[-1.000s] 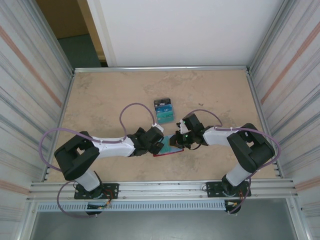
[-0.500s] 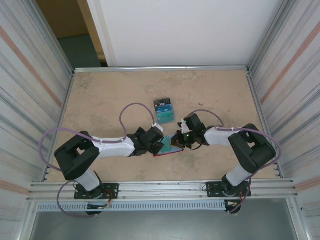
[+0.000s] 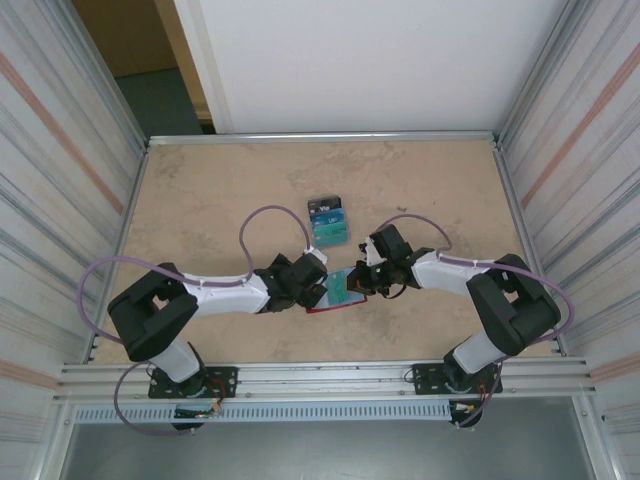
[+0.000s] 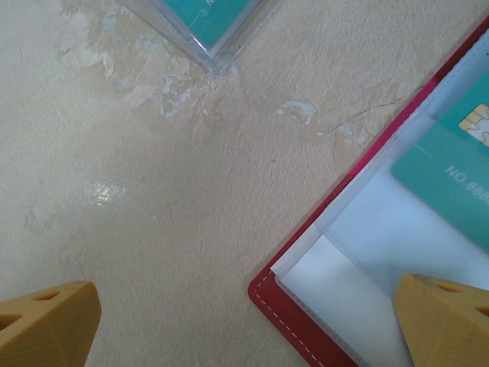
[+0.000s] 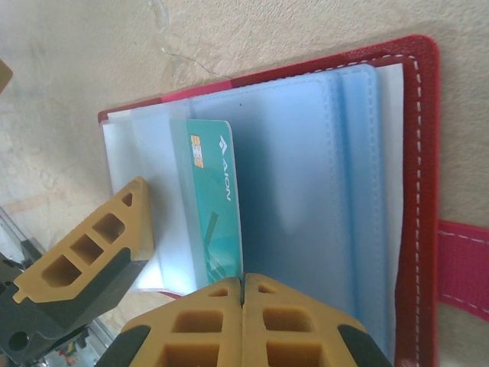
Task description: Take the credit cards out of the card holder
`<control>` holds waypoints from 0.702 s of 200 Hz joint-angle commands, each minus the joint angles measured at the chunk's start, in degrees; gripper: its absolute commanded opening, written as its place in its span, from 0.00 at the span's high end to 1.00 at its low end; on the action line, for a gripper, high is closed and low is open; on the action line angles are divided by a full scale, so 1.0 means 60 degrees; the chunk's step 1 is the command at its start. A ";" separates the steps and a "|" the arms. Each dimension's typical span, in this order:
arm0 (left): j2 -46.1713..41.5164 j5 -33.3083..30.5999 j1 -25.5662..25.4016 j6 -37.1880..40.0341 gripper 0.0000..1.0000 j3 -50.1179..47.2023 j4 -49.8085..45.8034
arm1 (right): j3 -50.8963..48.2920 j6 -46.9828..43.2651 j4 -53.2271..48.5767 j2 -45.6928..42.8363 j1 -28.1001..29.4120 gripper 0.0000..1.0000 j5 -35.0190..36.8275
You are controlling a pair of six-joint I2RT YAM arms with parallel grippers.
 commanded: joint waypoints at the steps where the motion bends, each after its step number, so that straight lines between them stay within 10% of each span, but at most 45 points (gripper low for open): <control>1: -0.0333 -0.0345 0.0074 0.0334 0.01 -0.0120 -0.0500 | 0.0242 -0.0379 -0.0736 -0.0278 -0.0049 1.00 0.0432; 140: 0.0151 0.0080 -0.0277 0.0208 0.01 0.0663 0.0653 | 0.0980 -0.0387 -0.1938 -0.0312 0.0573 1.00 0.1416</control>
